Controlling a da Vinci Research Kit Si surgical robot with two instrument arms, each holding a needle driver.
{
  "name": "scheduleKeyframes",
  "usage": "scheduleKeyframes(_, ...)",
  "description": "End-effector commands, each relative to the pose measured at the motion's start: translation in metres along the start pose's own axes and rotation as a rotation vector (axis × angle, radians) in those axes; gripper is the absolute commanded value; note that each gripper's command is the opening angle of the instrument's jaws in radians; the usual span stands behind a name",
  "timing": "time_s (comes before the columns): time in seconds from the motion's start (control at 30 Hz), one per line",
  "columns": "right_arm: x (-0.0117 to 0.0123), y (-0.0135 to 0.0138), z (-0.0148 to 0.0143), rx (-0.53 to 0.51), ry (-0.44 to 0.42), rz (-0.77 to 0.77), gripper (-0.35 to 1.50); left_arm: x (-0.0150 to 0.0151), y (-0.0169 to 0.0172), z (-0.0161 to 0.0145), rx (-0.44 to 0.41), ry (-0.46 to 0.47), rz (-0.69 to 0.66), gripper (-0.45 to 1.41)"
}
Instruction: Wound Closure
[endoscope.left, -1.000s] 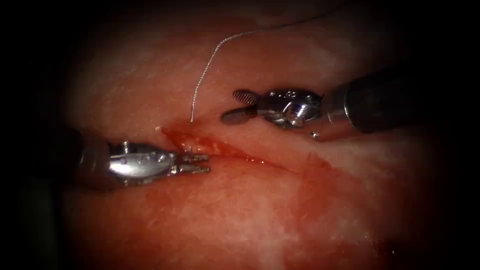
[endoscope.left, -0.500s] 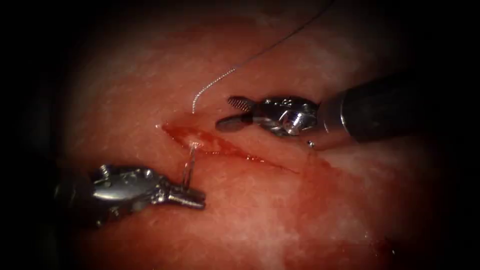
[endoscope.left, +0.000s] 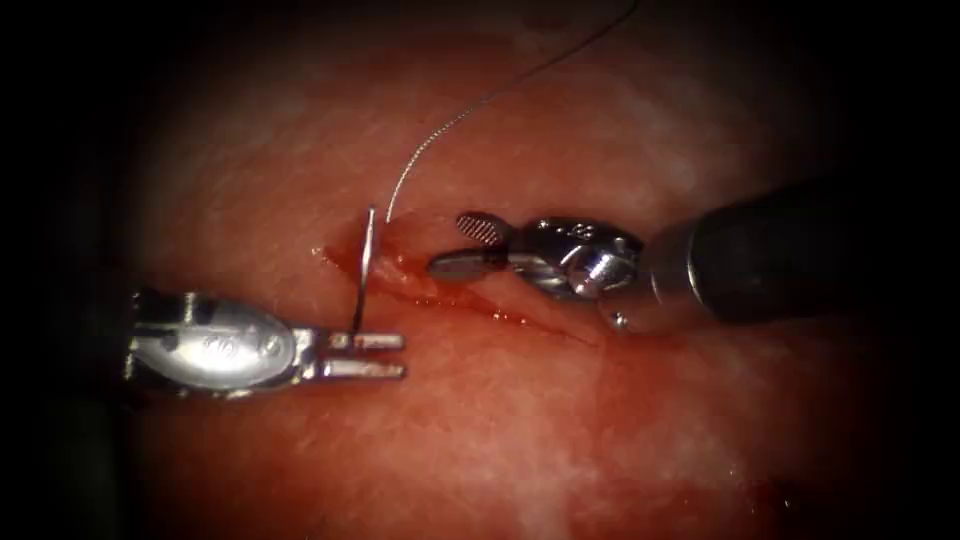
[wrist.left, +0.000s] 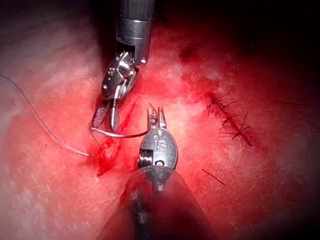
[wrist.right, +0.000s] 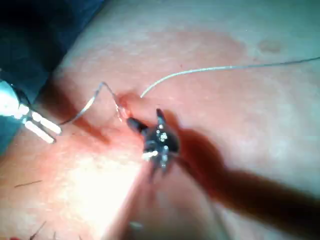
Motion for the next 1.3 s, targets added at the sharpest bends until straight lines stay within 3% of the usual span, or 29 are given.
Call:
scheduleKeyframes(0.03, -0.0006, -0.0011, 0.0003, 0.022, 0.011, 0.008, 1.24, -0.0003, 0.0008, 0.0003, 0.014, 0.004, 0.016, -0.45)
scheduleKeyframes(0.13, 0.0002, -0.0018, -0.0005, 0.050, 0.029, 0.017, 1.18, 0.0005, -0.0004, -0.0001, 0.072, 0.026, 0.091, -0.45)
scheduleKeyframes(0.27, 0.0011, -0.0028, -0.0016, 0.090, 0.053, 0.107, 0.81, 0.0008, -0.0022, -0.0004, 0.126, 0.055, 0.177, -0.45)
scheduleKeyframes(0.67, 0.0016, -0.0042, -0.0015, 0.212, 0.097, 0.287, 0.77, -0.0029, -0.0002, 0.0025, 0.143, 0.065, 0.252, -0.45)
scheduleKeyframes(0.8, 0.0017, -0.0045, -0.0010, 0.294, 0.127, 0.337, 0.81, -0.0031, 0.0006, 0.0039, 0.136, 0.078, 0.272, -0.45)
scheduleKeyframes(1.3, 0.0026, -0.0047, 0.0018, 0.405, 0.182, 0.368, 0.76, -0.0030, 0.0013, 0.0046, 0.116, 0.091, 0.283, -0.45)
